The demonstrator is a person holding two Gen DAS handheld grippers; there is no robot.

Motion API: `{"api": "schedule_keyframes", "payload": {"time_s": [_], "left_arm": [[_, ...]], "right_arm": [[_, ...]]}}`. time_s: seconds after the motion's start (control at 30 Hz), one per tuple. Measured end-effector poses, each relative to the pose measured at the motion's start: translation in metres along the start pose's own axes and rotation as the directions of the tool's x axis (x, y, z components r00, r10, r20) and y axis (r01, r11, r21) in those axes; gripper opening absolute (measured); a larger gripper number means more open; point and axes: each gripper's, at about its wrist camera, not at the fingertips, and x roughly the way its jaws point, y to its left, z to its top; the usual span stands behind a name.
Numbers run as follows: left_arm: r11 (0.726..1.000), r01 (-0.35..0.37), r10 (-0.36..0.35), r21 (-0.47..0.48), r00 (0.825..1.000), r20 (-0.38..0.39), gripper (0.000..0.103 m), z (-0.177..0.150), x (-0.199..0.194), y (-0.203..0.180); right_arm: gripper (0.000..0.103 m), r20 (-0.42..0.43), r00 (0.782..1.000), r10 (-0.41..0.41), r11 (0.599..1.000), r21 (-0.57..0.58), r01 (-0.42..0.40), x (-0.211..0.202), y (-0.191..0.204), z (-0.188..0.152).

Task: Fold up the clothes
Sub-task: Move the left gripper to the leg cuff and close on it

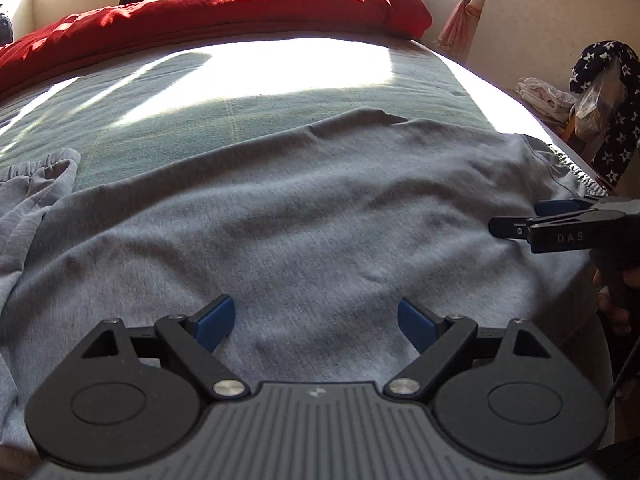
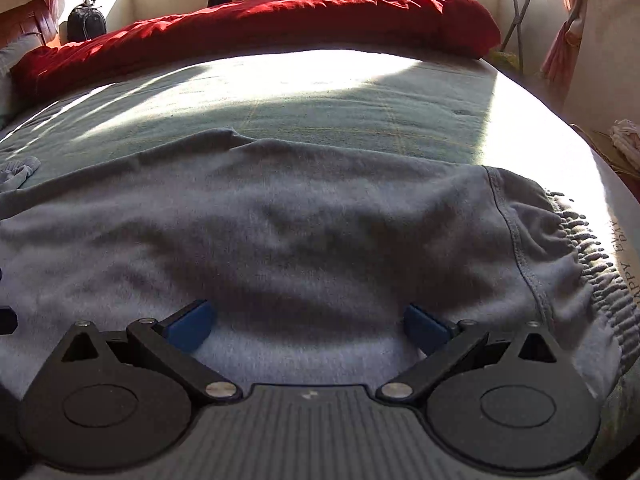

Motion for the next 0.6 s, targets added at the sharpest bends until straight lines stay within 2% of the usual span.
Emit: {"api": "schedule_keyframes", "payload": {"time_s": [0.1,0.3,0.4,0.43,0.5,0.6], "left_arm": [[1.000,-0.017,0.017,0.016,1.000,-0.009,0.093,-0.006,-0.005,-0.005],[1.000,-0.028,0.028,0.001,0.999,-0.018,0.093,-0.009,-0.014,-0.004],[1.000,-0.022,0.022,-0.011,1.000,-0.009,0.088,-0.001,-0.025,0.005],[1.000,-0.028,0.028,-0.006,1.000,0.003,0.083,0.005,-0.031,0.010],[0.998,-0.065,0.065,0.016,0.998,0.026,0.078,0.020,-0.043,0.021],[0.980,-0.191,0.188,0.063,0.981,0.044,0.071,0.054,-0.052,0.043]], "right_arm": [[0.103,0.010,1.000,0.027,0.999,0.022,-0.027,0.000,-0.005,-0.003],[0.103,0.054,0.998,0.029,0.999,0.011,-0.030,-0.002,-0.004,-0.010],[0.103,0.066,0.997,0.026,1.000,0.007,-0.027,-0.003,-0.004,-0.011],[0.103,0.067,0.997,0.027,1.000,0.007,-0.028,-0.003,-0.004,-0.011],[0.103,0.067,0.997,0.028,1.000,0.007,-0.028,-0.003,-0.004,-0.010],[0.103,0.060,0.998,0.027,1.000,0.007,-0.027,-0.005,-0.004,-0.008]]}}
